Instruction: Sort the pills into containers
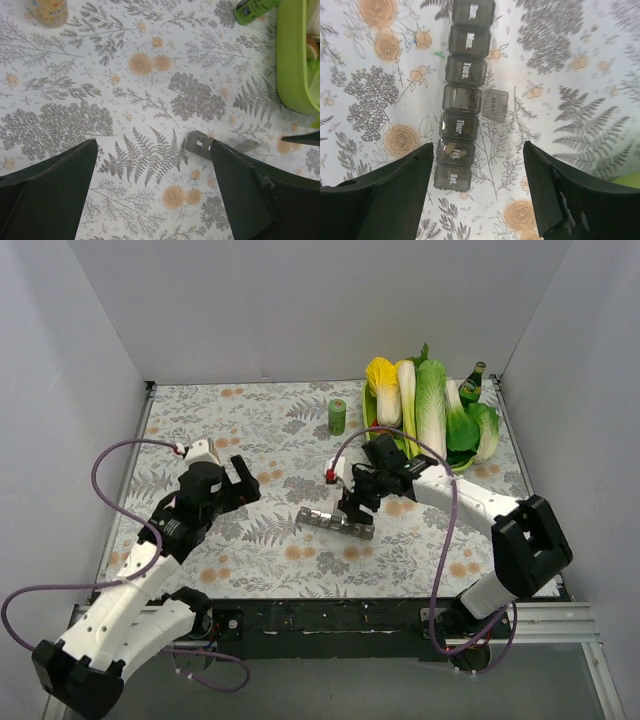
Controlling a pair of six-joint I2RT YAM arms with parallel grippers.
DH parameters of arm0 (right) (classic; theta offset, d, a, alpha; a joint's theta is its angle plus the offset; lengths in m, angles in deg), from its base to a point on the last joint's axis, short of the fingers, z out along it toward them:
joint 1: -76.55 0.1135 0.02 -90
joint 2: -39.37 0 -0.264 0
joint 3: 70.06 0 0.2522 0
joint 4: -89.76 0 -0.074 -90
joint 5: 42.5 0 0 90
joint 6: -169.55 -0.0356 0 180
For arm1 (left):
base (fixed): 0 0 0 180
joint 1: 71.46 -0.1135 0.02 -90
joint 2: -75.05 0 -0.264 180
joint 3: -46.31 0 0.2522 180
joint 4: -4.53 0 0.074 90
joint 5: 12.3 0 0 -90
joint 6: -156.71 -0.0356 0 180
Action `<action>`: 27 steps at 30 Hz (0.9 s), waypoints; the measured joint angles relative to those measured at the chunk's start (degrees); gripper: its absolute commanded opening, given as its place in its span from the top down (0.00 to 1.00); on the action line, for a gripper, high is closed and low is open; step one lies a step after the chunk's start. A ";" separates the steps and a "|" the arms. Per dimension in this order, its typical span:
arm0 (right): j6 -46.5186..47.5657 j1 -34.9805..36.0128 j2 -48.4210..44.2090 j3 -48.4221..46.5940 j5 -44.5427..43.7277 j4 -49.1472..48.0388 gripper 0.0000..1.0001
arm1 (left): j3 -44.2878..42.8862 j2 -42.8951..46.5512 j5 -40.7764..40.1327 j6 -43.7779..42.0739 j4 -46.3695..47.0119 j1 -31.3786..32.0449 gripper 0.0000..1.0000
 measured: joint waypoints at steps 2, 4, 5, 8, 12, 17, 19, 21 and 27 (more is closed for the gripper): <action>0.96 -2.45 -2.69 -1.16 3.96 1.01 0.19 | -2.05 -4.17 -0.22 -2.12 0.85 -1.44 0.02; 1.97 -5.16 -6.56 -0.72 8.44 1.49 0.16 | -4.26 -9.27 0.72 -4.59 2.64 -4.83 0.02; 2.19 -6.32 -8.41 -0.13 10.14 1.57 0.15 | -4.96 -11.19 1.33 -5.44 3.39 -6.64 0.02; 2.71 -8.39 -13.81 3.50 14.64 1.20 0.12 | -7.21 -17.99 6.29 -7.52 5.92 -15.56 0.02; 2.47 -11.61 -18.69 8.57 20.17 0.39 0.11 | -11.17 -28.63 11.56 -8.57 8.37 -25.27 0.02; 1.25 -17.35 -22.23 11.76 26.40 -2.45 0.10 | -17.77 -42.91 14.19 -9.64 9.75 -30.08 0.05; 0.74 -18.88 -23.63 13.18 28.26 -3.69 0.10 | -20.50 -47.28 14.12 -10.23 9.64 -30.62 0.09; 0.55 -19.78 -24.44 14.38 29.90 -4.52 0.10 | -23.37 -50.58 13.81 -10.80 9.14 -30.67 0.16; 0.76 -20.50 -23.37 15.15 32.52 -5.35 0.11 | -32.00 -56.22 12.41 -12.63 7.45 -30.64 0.30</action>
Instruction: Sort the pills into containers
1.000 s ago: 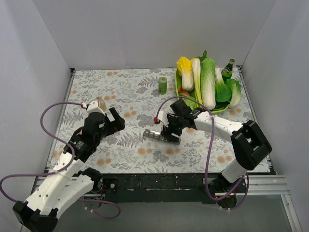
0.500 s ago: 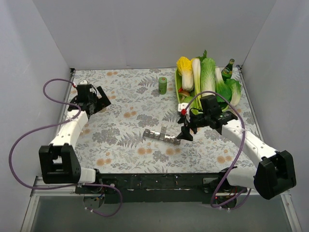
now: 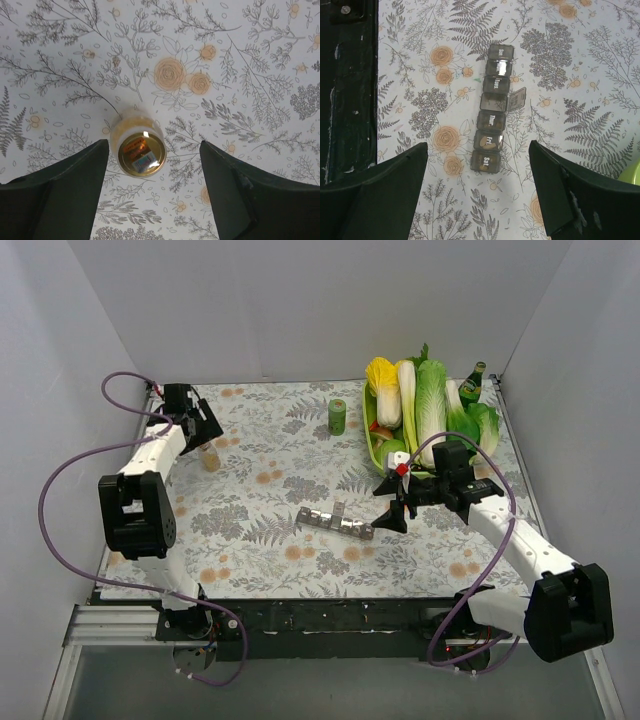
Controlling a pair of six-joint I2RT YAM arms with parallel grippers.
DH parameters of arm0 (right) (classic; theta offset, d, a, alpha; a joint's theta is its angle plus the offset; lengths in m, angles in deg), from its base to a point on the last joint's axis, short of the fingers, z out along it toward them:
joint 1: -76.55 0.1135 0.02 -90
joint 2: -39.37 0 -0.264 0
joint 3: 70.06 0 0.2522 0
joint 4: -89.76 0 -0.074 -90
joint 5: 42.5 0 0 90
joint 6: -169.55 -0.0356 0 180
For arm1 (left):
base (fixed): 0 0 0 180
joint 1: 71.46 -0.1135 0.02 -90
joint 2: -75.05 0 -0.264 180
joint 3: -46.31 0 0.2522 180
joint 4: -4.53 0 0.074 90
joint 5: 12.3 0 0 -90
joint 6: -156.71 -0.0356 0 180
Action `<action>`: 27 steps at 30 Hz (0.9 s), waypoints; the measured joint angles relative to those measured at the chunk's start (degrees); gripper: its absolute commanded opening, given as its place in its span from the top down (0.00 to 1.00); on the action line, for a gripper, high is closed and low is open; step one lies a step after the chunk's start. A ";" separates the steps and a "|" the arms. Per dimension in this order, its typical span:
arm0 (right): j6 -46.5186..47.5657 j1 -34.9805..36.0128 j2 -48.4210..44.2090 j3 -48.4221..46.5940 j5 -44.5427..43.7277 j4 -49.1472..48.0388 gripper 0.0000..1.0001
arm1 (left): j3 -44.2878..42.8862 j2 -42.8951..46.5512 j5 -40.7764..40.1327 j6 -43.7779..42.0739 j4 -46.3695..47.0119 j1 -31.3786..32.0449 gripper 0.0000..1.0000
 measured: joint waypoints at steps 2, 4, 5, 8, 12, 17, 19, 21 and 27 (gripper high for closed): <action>0.04 0.00 0.55 0.00 0.42 0.02 0.11 | -2.29 -1.29 -0.79 -0.59 -0.81 -0.02 0.30; 0.09 -0.02 0.70 0.00 0.63 0.00 0.11 | -3.61 -2.32 -1.36 -1.14 -1.33 -0.02 0.33; 0.11 -0.02 0.70 0.00 0.81 -0.02 0.11 | -3.78 -2.60 -1.64 -1.33 -1.68 -0.02 0.33; 0.28 -0.04 0.70 0.00 1.07 -0.02 0.11 | -3.78 -3.13 -2.16 -1.95 -3.32 -0.02 0.35; 0.44 -0.07 0.70 0.00 1.25 -0.02 0.11 | -3.80 -3.30 -2.25 -2.60 -4.85 0.00 0.42; 0.50 -0.11 0.74 0.02 1.27 -0.02 0.11 | -4.66 -3.54 -2.23 -3.28 -6.32 0.00 0.48; 0.57 -0.24 0.74 0.02 1.27 -0.02 0.11 | -5.66 -4.02 -2.23 -3.48 -6.97 0.00 0.52; 0.68 -0.39 0.76 0.02 1.25 -0.02 0.11 | -6.49 -4.66 -2.21 -3.56 -7.32 0.04 0.54; 1.03 -0.44 0.90 0.07 1.27 0.00 0.11 | -8.26 -6.34 -2.16 -3.89 -8.74 0.37 0.54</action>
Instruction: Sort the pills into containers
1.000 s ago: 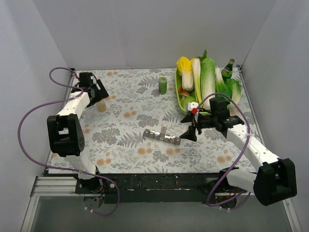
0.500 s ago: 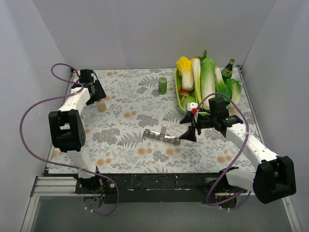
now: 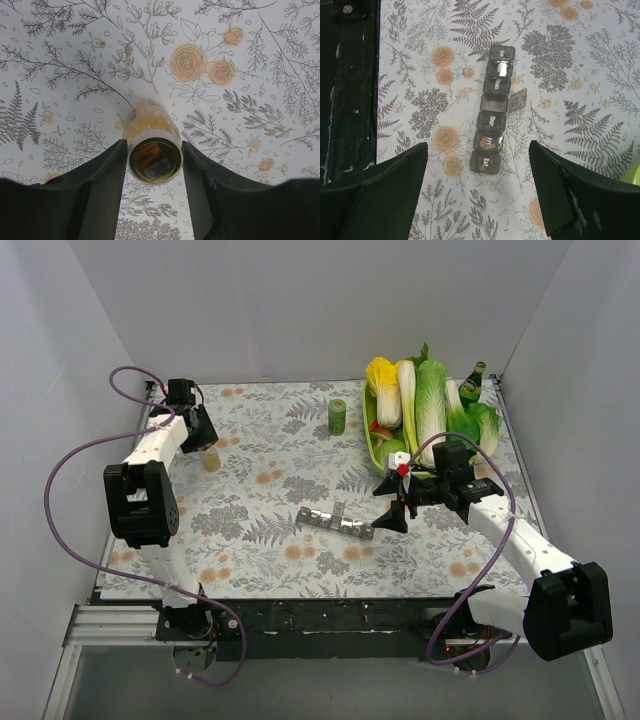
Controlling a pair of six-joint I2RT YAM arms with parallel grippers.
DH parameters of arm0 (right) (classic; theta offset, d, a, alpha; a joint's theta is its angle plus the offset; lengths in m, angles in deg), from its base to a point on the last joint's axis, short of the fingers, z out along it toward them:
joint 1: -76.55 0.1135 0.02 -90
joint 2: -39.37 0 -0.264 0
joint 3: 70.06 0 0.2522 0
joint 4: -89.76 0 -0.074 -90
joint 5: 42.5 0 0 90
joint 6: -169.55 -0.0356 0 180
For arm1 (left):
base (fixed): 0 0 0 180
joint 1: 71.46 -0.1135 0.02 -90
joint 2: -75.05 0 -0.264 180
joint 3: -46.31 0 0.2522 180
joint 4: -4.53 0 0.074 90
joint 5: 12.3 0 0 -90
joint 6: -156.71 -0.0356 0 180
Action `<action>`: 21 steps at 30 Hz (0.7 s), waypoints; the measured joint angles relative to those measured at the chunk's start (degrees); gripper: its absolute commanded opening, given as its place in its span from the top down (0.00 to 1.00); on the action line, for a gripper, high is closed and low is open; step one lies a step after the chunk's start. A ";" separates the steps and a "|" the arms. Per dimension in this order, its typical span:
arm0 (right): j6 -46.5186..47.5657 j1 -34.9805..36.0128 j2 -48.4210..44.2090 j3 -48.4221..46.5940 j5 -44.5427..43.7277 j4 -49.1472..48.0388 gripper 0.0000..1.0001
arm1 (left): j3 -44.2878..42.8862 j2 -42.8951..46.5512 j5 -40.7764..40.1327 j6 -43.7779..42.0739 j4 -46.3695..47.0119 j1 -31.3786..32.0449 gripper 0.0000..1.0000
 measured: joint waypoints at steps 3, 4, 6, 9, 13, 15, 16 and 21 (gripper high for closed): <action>0.09 -0.13 0.00 0.00 0.00 0.00 0.11 | -0.57 -0.39 0.04 -0.24 -0.74 0.11 0.74; 0.11 -0.26 0.00 0.00 0.00 0.00 0.11 | -0.74 -0.46 0.07 -0.28 -0.92 0.13 0.80; 0.17 -0.37 0.00 0.02 0.00 0.00 0.11 | -1.01 -0.48 0.28 -0.39 -1.22 0.22 0.91; 0.72 -0.37 0.00 0.02 0.20 0.09 0.11 | -1.03 -0.39 1.38 -0.70 -1.68 0.39 0.94; 3.02 -0.37 0.00 0.02 1.40 1.38 0.11 | 0.11 1.14 5.97 -0.70 -2.38 1.11 0.98; 5.22 0.09 0.04 -0.11 2.19 2.91 0.11 | 2.45 4.07 9.25 -0.70 -2.71 1.92 0.98; 6.51 0.31 0.11 -0.35 2.45 3.98 0.11 | 4.44 6.34 11.21 -0.70 -2.71 2.62 0.98; 12.74 6.99 1.90 -7.58 1.20 10.29 0.08 | 12.59 21.05 22.10 -0.26 -3.19 10.21 0.99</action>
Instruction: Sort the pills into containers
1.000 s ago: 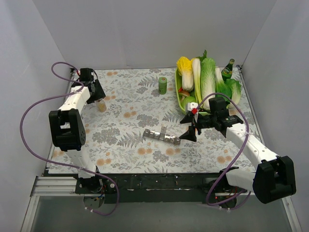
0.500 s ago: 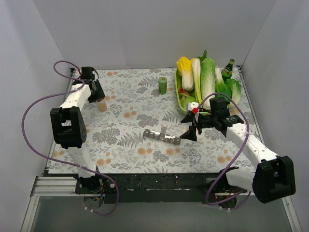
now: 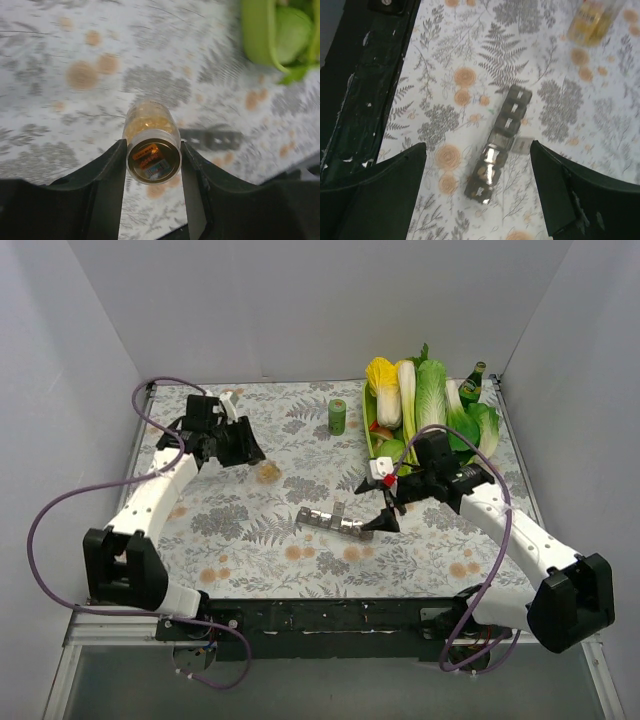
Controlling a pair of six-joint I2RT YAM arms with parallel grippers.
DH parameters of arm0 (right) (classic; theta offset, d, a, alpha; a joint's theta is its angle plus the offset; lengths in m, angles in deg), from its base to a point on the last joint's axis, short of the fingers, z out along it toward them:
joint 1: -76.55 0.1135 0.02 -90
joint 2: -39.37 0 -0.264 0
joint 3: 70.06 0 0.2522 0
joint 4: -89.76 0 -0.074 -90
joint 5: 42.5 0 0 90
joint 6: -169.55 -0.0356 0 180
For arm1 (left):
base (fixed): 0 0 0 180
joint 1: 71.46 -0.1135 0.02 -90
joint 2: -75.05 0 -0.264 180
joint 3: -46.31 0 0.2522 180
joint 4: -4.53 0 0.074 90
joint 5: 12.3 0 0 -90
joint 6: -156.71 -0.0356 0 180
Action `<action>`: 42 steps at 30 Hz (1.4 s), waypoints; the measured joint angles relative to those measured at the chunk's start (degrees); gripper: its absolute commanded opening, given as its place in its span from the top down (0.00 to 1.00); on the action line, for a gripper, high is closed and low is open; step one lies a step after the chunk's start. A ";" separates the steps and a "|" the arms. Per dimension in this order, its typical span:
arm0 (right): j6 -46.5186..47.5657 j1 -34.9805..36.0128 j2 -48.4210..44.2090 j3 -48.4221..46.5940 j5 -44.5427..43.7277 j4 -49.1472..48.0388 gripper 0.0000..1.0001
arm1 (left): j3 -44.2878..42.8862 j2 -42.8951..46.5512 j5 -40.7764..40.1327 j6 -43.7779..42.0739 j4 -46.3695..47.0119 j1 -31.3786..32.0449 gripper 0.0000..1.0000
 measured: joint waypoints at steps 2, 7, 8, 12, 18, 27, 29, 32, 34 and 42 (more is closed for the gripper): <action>-0.35 3.98 1.36 -4.83 -1.55 0.74 0.09 | 2.21 5.49 4.31 1.20 1.03 4.66 0.99; -9.31 13.22 6.43 -15.58 -7.74 -2.03 0.10 | 6.54 13.75 12.46 6.91 5.11 16.04 0.99; -11.65 13.94 7.02 -16.33 -8.57 -2.82 0.11 | 7.08 14.40 13.07 7.82 5.51 17.05 0.99; -20.81 14.40 9.01 -18.14 -12.79 -4.83 0.11 | 8.02 15.74 14.62 11.52 7.08 18.91 0.99; -29.57 14.03 10.62 -17.94 -14.25 -6.78 0.13 | 7.98 15.56 15.08 14.56 8.46 20.52 0.99; -34.05 14.10 12.68 -18.05 -16.61 -8.33 0.16 | 5.53 9.51 14.29 16.68 9.09 24.81 0.99; -34.18 14.36 13.22 -18.08 -17.84 -8.22 0.16 | 4.90 8.55 13.84 16.85 8.98 25.00 0.99; -34.14 14.86 13.70 -18.08 -20.46 -7.45 0.16 | 4.35 8.11 13.25 17.20 9.01 25.09 0.99; -34.10 15.02 13.75 -18.08 -21.79 -7.19 0.21 | 4.02 8.11 12.94 17.31 9.03 25.09 0.99; -33.97 15.26 14.58 -19.23 -23.17 -5.88 0.63 | 3.52 8.11 11.52 18.73 9.09 25.57 0.80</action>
